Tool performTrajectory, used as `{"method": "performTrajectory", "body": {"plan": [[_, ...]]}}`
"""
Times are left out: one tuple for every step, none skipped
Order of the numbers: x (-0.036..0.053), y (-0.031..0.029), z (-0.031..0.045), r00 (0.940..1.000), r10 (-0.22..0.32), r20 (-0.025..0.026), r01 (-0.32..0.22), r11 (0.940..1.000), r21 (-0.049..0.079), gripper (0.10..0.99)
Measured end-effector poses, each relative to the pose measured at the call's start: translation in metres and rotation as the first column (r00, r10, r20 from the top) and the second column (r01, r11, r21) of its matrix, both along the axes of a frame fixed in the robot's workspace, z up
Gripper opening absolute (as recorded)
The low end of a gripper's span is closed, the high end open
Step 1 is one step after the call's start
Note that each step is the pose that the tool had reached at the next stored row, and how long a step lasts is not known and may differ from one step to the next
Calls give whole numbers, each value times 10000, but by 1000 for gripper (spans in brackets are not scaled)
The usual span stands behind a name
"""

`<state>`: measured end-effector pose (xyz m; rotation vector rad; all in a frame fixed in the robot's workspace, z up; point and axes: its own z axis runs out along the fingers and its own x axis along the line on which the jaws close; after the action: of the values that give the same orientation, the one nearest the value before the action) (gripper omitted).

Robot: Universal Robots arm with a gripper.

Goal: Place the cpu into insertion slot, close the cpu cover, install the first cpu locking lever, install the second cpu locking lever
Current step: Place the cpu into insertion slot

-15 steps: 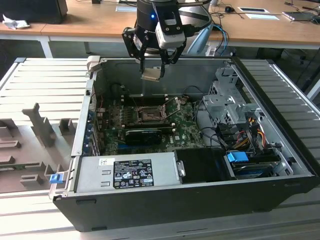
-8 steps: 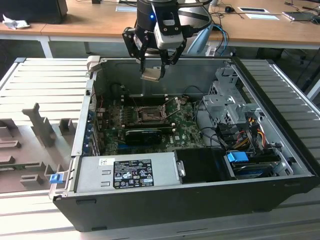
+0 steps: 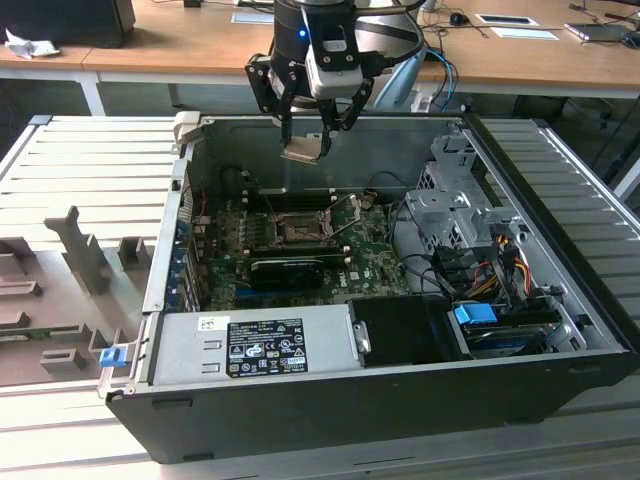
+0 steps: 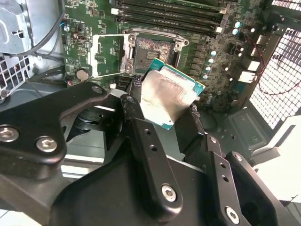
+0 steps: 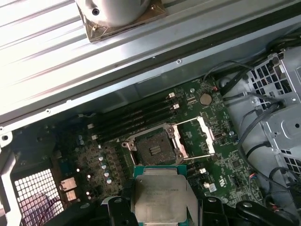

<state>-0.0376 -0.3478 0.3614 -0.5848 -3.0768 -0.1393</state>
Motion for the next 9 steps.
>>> {"method": "performTrajectory", "body": {"plan": [[0, 0, -1, 10000, -70, 0, 70, 10000, 0, 529], [0, 0, -2, 9997, -240, 0, 240, 9997, 0, 529], [0, 0, -2, 9995, -326, 0, 326, 9995, 0, 529], [0, 0, -2, 9987, -513, 0, 513, 9987, 1, 529], [0, 0, -3, 9982, -606, 0, 606, 9982, 2, 529], [0, 0, -3, 9972, -750, 0, 750, 9972, 0, 529], [0, 0, -3, 9964, -847, 1, 847, 9964, 0, 529], [0, 0, -3, 9955, -952, 0, 952, 9955, -1, 529], [0, 0, -4, 9944, -1060, 0, 1060, 9944, -2, 529]]}}
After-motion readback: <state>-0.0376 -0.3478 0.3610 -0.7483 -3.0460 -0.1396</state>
